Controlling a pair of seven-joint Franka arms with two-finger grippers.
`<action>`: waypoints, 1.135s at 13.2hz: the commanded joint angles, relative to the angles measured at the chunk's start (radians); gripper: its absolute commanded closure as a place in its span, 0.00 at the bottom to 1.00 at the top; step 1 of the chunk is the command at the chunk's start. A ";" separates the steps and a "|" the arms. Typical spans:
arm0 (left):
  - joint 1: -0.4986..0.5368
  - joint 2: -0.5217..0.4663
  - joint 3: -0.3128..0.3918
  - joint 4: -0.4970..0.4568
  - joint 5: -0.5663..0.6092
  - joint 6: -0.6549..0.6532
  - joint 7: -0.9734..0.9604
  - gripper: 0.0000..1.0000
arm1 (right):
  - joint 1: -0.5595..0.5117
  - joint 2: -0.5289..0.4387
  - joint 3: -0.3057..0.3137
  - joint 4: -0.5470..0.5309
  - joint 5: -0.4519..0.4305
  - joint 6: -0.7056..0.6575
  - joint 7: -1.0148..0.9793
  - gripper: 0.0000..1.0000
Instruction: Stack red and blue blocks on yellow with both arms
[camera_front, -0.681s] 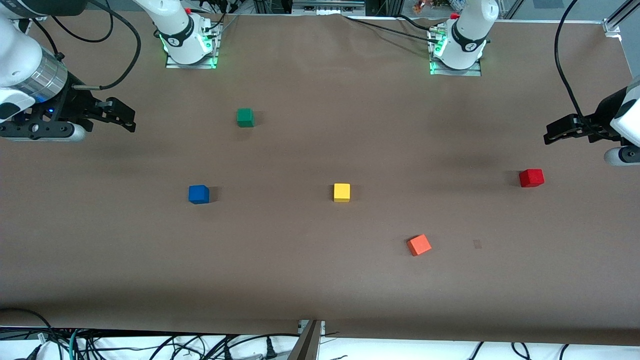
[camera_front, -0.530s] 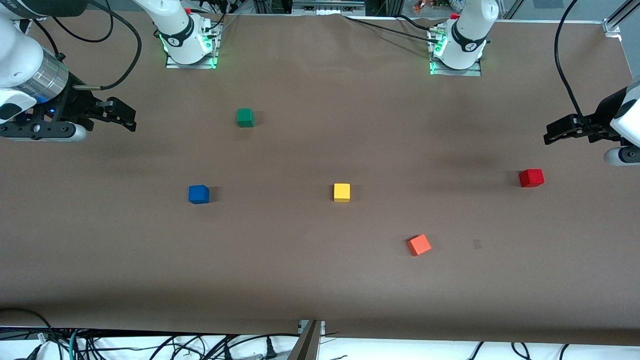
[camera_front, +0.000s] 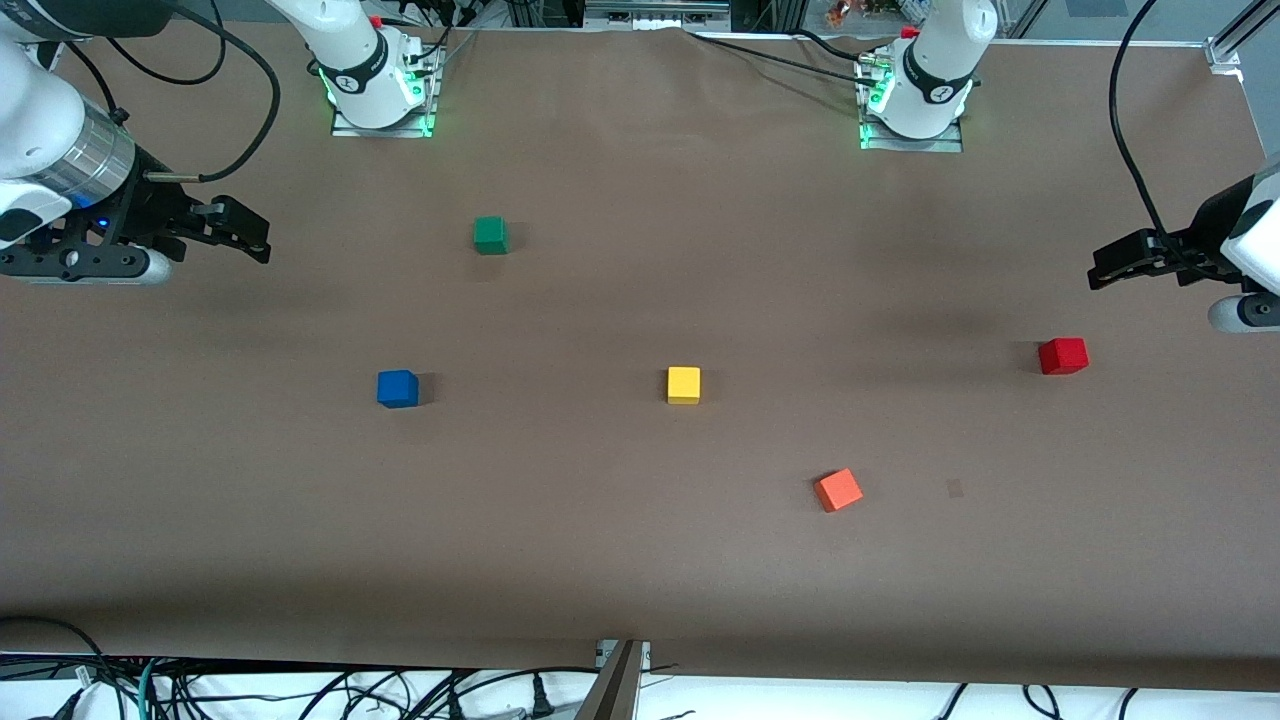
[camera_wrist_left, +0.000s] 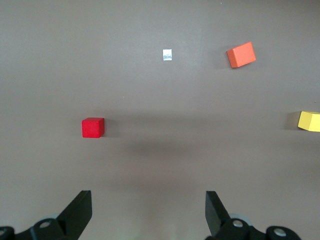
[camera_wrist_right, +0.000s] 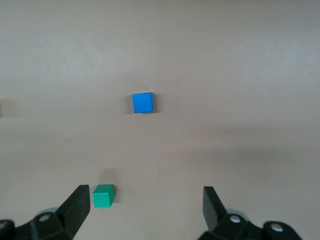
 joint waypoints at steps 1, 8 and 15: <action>0.033 0.038 0.005 0.029 -0.008 0.000 0.007 0.00 | -0.012 0.000 0.009 0.003 -0.009 0.002 0.001 0.00; 0.213 0.246 0.005 -0.004 -0.003 0.137 0.085 0.00 | -0.011 0.005 0.012 0.013 -0.006 0.019 0.001 0.00; 0.327 0.271 0.005 -0.380 -0.002 0.561 0.279 0.00 | -0.012 0.017 0.011 0.013 -0.004 0.042 0.002 0.00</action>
